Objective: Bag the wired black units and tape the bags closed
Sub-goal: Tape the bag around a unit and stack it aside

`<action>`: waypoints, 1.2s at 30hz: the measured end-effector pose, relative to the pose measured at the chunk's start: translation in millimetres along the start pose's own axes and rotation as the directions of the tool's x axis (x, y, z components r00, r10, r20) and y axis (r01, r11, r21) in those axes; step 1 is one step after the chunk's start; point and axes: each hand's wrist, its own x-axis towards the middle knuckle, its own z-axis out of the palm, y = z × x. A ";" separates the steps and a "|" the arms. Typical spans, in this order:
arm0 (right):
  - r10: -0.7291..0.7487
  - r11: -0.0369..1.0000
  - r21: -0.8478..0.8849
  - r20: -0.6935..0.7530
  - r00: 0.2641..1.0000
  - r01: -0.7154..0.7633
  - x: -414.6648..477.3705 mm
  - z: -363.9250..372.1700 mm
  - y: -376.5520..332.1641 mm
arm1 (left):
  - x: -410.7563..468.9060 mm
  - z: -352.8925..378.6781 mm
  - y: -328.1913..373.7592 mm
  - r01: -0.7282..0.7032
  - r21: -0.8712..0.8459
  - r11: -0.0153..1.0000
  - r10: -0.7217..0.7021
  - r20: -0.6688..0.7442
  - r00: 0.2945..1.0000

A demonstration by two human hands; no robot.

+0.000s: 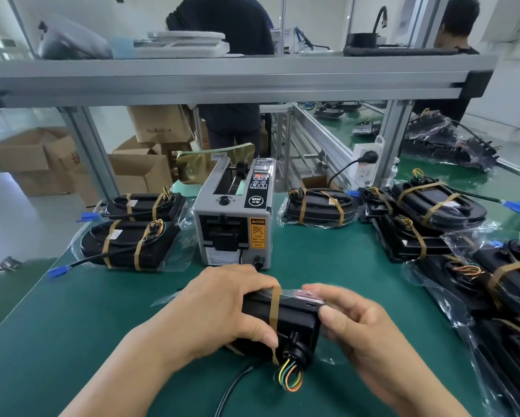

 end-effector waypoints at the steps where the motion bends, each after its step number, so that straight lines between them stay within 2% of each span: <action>1: -0.015 1.000 0.007 -0.003 1.000 0.015 -1.1 -1.1 3.8 | 1.1 -1.4 -0.7 0.000 -0.040 0.999 0.000 0.000 1.000; 2: -0.032 0.999 0.003 -0.035 0.999 0.032 -2.1 -0.1 6.3 | 3.3 -3.5 -2.4 0.015 -0.119 0.993 -0.020 -0.043 0.999; 3: -0.055 0.998 -0.018 -0.076 0.996 0.054 -3.5 1.4 8.7 | 7.7 -5.9 -6.0 0.040 -0.230 0.972 -0.075 -0.143 0.987; 4: -0.079 0.996 -0.043 -0.118 0.990 0.074 -5.0 3.3 10.1 | 14.5 -8.6 -11.7 0.080 -0.359 0.930 -0.188 -0.278 0.942; 5: -0.100 0.993 -0.069 -0.139 0.985 0.091 -7.1 4.2 12.0 | 22.6 -11.7 -18.3 0.125 -0.506 0.854 -0.352 -0.384 0.853; 6: -0.114 0.991 -0.086 -0.151 0.982 0.101 -9.7 6.6 11.7 | 30.7 -14.5 -25.7 0.161 -0.661 0.733 -0.526 -0.401 0.750; 7: -0.128 0.988 -0.100 -0.154 0.980 0.113 -12.3 8.7 11.6 | 39.9 -16.7 -33.7 0.189 -0.791 0.582 -0.661 -0.325 0.676; 9: -0.147 0.986 -0.106 -0.165 0.975 0.131 -15.2 11.4 11.9 | 54.5 -19.2 -44.0 0.229 -0.918 0.325 -0.762 -0.110 0.639; 12: -0.155 0.986 -0.091 -0.198 0.968 0.139 -16.8 14.9 10.0 | 68.8 -23.7 -53.3 0.263 -0.950 0.170 -0.753 0.047 0.656; 15: -0.162 0.985 -0.087 -0.206 0.965 0.147 -17.8 17.7 7.6 | 75.7 -27.0 -55.7 0.250 -0.963 0.097 -0.746 0.096 0.659; 22: -0.187 0.981 -0.097 -0.224 0.956 0.169 -22.4 20.5 6.3 | 87.2 -26.4 -53.1 0.227 -0.973 0.046 -0.762 0.112 0.637; 26: -0.205 0.977 -0.102 -0.222 0.953 0.186 -25.5 25.5 3.8 | 92.3 -24.6 -54.2 0.217 -0.974 0.064 -0.769 0.090 0.633; 29: -0.199 0.978 -0.106 -0.206 0.958 0.180 -27.9 29.6 1.5 | 85.8 -24.2 -51.4 0.155 -0.984 0.085 -0.768 0.035 0.640; 31: -0.189 0.979 -0.114 -0.199 0.962 0.169 -29.8 31.8 0.7 | 70.8 -27.8 -45.0 0.094 -0.982 0.165 -0.779 -0.072 0.623; 33: -0.183 0.980 -0.108 -0.192 0.964 0.165 -31.5 33.6 -0.2 | 44.3 -30.0 -30.3 0.040 -0.943 0.331 -0.746 -0.236 0.622; 34: -0.180 0.982 -0.094 -0.193 0.964 0.165 -32.1 34.5 -0.3 | 26.9 -28.0 -19.8 0.016 -0.903 0.429 -0.685 -0.313 0.657; 36: -0.174 0.985 -0.037 -0.209 0.962 0.170 -32.7 36.9 0.4 | -9.6 -14.2 8.5 -0.020 -0.823 0.568 -0.494 -0.361 0.791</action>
